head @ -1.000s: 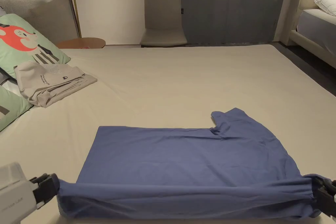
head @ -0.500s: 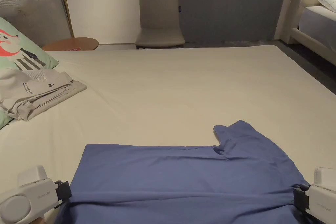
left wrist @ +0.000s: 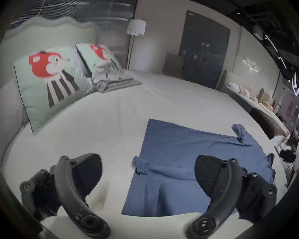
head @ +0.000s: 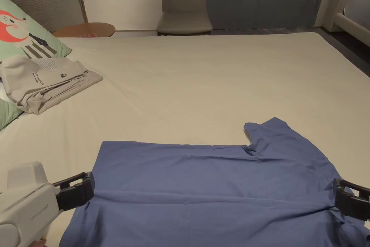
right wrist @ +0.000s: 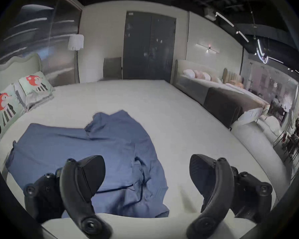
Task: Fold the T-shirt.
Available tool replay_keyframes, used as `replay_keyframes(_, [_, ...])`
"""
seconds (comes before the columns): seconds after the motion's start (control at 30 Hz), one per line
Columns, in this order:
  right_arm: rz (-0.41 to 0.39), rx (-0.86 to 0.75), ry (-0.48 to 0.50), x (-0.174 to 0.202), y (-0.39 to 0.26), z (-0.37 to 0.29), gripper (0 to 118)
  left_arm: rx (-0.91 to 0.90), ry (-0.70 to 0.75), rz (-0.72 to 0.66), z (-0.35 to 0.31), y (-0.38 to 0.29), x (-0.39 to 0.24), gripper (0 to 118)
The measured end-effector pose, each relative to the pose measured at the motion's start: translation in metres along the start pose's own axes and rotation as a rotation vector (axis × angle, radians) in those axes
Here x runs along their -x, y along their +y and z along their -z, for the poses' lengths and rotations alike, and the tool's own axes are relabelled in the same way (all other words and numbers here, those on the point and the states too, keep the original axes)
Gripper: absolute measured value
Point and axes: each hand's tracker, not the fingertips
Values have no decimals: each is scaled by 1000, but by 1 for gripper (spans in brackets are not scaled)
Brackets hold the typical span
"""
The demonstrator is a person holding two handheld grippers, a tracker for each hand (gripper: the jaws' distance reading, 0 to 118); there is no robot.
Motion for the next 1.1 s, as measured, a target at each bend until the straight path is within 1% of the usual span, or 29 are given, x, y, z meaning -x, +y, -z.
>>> replay_keyframes(0.03, [-2, -24, 6, 0, 1, -9, 97, -12, -1, 16, -4, -3, 5, 85])
replay_keyframes(0.07, [-6, -43, 1, 2, 1, -17, 82, -23, -2, 37, -11, -6, 4, 63])
replay_keyframes(0.1, [-13, -69, -9, 4, 1, -27, 65, -40, -5, 67, -20, -10, 2, 46])
replay_keyframes(0.2, [-26, -89, 14, 9, -1, -48, 47, -71, 17, 142, -44, -22, -6, 31])
replay_keyframes(0.23, [-29, -92, 17, 10, -2, -55, 32, -67, 11, 156, -51, -27, -7, 16])
replay_keyframes(0.27, [-31, -99, 24, 10, -4, -60, 21, -67, 4, 151, -56, -31, -6, 1])
replay_keyframes(0.3, [-29, -105, 33, 11, -6, -65, 15, -67, -9, 140, -61, -34, -3, 0])
replay_keyframes(0.33, [-25, -101, 44, 12, -8, -69, 6, -42, -38, 113, -64, -35, 1, 0])
replay_keyframes(0.37, [-19, -100, 47, 12, -9, -71, 1, -14, -53, 94, -65, -36, 3, 0])
replay_keyframes(0.43, [-20, -82, 72, 11, -13, -75, 1, -12, -44, 90, -67, -41, 7, 0])
replay_keyframes(0.53, [-38, -74, 71, 13, -18, -79, 1, 39, -39, 103, -63, -42, 14, 1])
replay_keyframes(0.57, [-37, -70, 76, 12, -19, -79, 1, 57, -44, 96, -61, -43, 14, 3])
replay_keyframes(0.6, [-34, -66, 78, 13, -20, -79, 1, 95, -45, 95, -56, -43, 17, 16])
replay_keyframes(0.63, [-34, -62, 78, 13, -21, -79, 1, 117, -39, 94, -49, -43, 20, 44])
replay_keyframes(0.67, [-32, -59, 78, 13, -22, -79, 1, 147, -36, 87, -42, -44, 23, 85])
replay_keyframes(0.7, [-29, -54, 80, 13, -23, -78, 1, 206, -39, 80, -31, -46, 24, 107])
replay_keyframes(0.73, [-29, -48, 82, 13, -24, -78, 1, 249, -43, 72, -23, -48, 27, 111])
replay_keyframes(0.77, [-31, -44, 83, 14, -25, -77, 1, 247, -68, 60, -18, -52, 30, 107])
replay_keyframes(0.8, [-33, -41, 84, 14, -27, -77, 1, 271, -51, 69, -12, -54, 33, 107])
replay_keyframes(0.87, [-30, -28, 91, 14, -28, -75, 1, 351, -36, 42, 2, -61, 32, 106])
replay_keyframes(0.9, [-33, -25, 89, 15, -30, -73, 1, 366, -29, 39, 8, -64, 33, 102])
replay_keyframes(0.93, [-40, -19, 84, 15, -31, -71, 1, 367, -29, 37, 13, -68, 34, 92])
replay_keyframes(0.97, [-43, -12, 82, 15, -32, -70, 1, 378, -25, 38, 16, -71, 32, 73])
replay_keyframes(1.03, [-36, 7, 83, 13, -34, -65, 1, 394, -16, 33, 20, -76, 29, 43])
replay_keyframes(1.1, [-28, 20, 79, 12, -38, -61, 1, 399, -21, 20, 18, -78, 26, 21])
